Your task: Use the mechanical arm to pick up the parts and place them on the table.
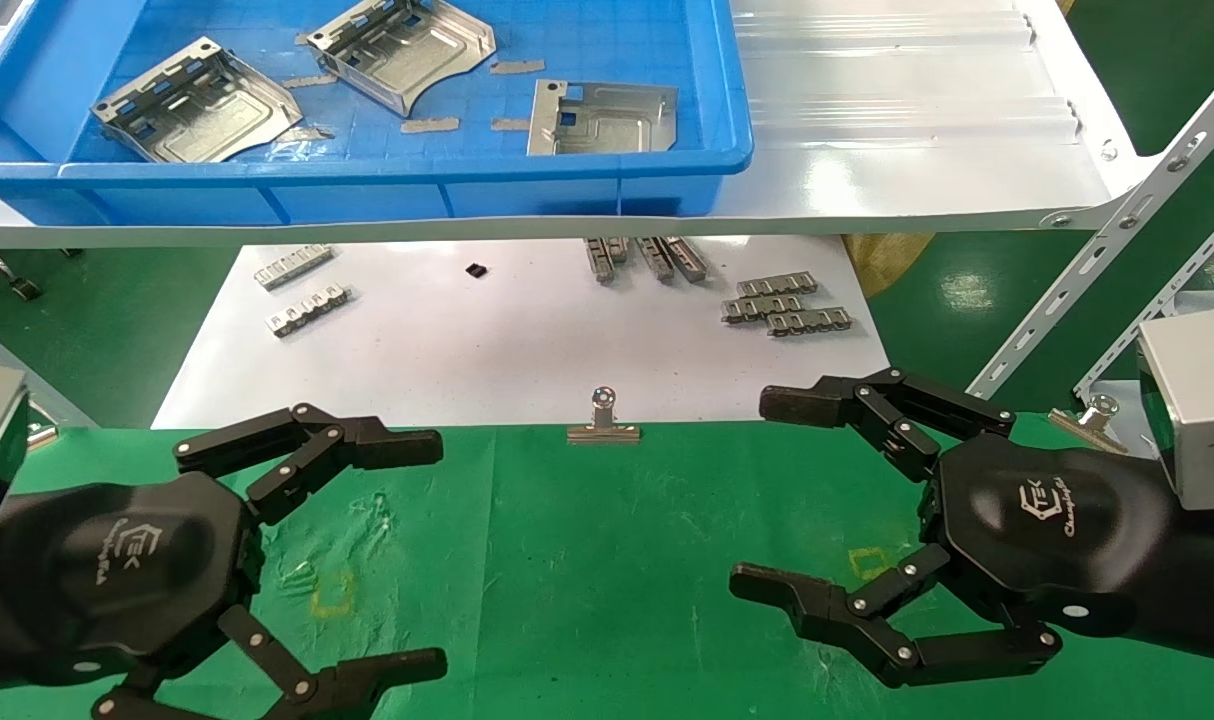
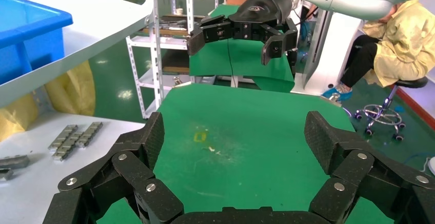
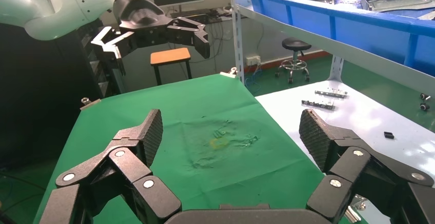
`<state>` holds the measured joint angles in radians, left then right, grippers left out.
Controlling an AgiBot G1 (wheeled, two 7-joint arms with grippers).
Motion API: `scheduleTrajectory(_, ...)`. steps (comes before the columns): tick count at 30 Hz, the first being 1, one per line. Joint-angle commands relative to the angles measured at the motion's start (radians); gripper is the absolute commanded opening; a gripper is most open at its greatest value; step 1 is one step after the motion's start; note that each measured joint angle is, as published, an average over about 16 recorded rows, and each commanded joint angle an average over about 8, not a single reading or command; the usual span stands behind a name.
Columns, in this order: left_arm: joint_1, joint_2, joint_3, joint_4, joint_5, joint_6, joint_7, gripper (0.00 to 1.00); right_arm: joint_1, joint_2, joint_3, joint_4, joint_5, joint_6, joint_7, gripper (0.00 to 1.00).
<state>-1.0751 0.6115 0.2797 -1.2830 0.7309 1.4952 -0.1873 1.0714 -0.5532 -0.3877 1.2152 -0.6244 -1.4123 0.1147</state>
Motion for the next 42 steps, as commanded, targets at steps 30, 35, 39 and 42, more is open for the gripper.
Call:
scheduleTrajectory(30,0.0,0.0,0.0,0.0,0.0,0.0,0.0,1.0,0.0,0.0,0.0,0.0,0.0,0.0,0.0,0.0)
scheduleTrajectory(35,0.0,0.0,0.0,0.0,0.0,0.0,0.0,1.0,0.0,0.0,0.0,0.0,0.0,0.0,0.0,0.0)
scheduleTrajectory(39,0.0,0.0,0.0,0.0,0.0,0.0,0.0,1.0,0.0,0.0,0.0,0.0,0.0,0.0,0.0,0.0)
scheduleTrajectory(42,0.0,0.0,0.0,0.0,0.0,0.0,0.0,1.0,0.0,0.0,0.0,0.0,0.0,0.0,0.0,0.0)
